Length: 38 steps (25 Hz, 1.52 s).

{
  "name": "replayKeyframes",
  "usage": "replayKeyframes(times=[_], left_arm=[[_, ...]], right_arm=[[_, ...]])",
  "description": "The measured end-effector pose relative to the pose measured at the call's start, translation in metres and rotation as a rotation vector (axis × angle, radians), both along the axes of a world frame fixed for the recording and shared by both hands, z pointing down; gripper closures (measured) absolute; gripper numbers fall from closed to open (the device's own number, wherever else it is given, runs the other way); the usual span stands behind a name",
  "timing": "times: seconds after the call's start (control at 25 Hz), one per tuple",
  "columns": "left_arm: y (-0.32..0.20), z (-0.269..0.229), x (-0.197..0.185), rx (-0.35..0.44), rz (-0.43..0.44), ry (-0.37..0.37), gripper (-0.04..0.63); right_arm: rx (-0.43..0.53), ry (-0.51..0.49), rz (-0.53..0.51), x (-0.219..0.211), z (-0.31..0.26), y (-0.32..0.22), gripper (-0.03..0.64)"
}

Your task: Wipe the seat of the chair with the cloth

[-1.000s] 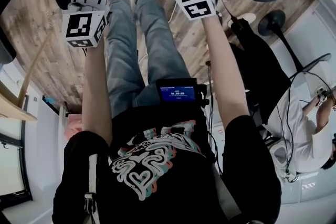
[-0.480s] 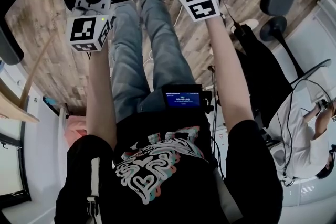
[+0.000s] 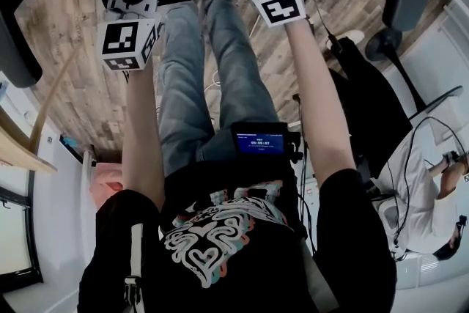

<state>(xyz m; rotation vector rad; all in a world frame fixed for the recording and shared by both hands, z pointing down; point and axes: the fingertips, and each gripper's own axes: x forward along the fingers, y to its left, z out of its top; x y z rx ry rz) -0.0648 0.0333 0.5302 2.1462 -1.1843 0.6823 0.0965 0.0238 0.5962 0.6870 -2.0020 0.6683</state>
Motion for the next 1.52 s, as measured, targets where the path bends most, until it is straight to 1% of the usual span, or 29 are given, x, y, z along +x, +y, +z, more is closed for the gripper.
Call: replayKeyframes(times=[0.24, 0.48, 0.72, 0.8, 0.92, 1.0, 1.12, 1.36, 1.52], left_arm=[[0.001, 0.007, -0.005, -0.012, 0.005, -0.02, 0.595], [-0.002, 0.012, -0.001, -0.015, 0.029, -0.03, 0.595], [0.0, 0.026, 0.003, -0.045, 0.064, -0.086, 0.595], [0.008, 0.028, -0.014, -0.046, 0.061, -0.082, 0.595], [0.023, 0.028, -0.072, -0.032, 0.039, -0.058, 0.595], [0.026, 0.027, -0.091, -0.026, 0.033, -0.048, 0.595], [0.022, 0.027, -0.086, -0.024, 0.045, -0.048, 0.595], [0.011, 0.028, -0.071, -0.017, 0.093, -0.055, 0.595], [0.008, 0.03, -0.066, -0.025, 0.108, -0.063, 0.595]], right_arm=[[0.0, -0.003, -0.015, -0.004, 0.004, 0.0, 0.563], [-0.008, -0.004, 0.0, -0.007, 0.01, -0.002, 0.563], [0.003, -0.024, -0.007, -0.02, 0.012, -0.013, 0.563], [0.003, -0.032, -0.016, -0.043, 0.012, -0.007, 0.563], [0.004, -0.023, -0.063, -0.114, 0.009, 0.009, 0.563], [0.005, -0.014, -0.103, -0.144, 0.008, 0.015, 0.563], [0.005, -0.018, -0.14, -0.154, 0.007, 0.018, 0.563], [0.006, -0.048, -0.147, -0.158, 0.007, 0.02, 0.563], [-0.007, -0.078, -0.167, -0.169, 0.006, 0.029, 0.563]])
